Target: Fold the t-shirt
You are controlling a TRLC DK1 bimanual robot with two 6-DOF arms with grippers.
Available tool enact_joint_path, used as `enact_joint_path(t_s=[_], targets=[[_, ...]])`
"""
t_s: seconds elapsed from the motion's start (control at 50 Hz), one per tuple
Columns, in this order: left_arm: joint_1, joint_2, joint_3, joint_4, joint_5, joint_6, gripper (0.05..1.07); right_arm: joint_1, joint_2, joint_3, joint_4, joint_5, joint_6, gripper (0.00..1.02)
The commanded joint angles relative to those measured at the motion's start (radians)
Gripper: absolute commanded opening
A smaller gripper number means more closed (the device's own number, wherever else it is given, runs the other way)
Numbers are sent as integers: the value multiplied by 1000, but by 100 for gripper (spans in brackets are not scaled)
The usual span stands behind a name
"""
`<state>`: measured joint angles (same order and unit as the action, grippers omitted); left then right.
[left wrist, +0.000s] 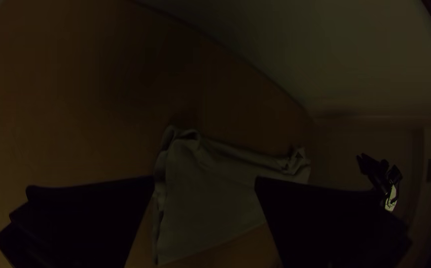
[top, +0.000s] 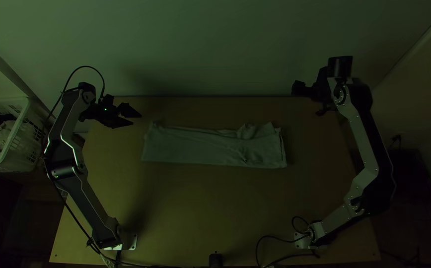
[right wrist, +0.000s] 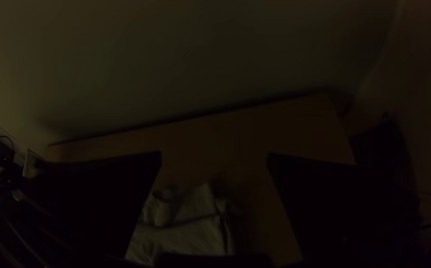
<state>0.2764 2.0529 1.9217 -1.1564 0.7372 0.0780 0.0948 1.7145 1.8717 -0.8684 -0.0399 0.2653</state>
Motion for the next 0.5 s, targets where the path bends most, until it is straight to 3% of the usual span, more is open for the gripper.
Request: enact_joint_path(t_s=[0.0, 0.16, 0.48], targets=[[27, -30, -76, -5, 54, 97, 102, -6, -44, 44, -9, -20, 18, 98], [55, -5, -150, 35, 77, 170, 102, 0, -75, 60, -18, -20, 17, 98], [66, 47, -265, 127, 76, 224, 102, 39, -93, 53, -38, -9, 26, 98]])
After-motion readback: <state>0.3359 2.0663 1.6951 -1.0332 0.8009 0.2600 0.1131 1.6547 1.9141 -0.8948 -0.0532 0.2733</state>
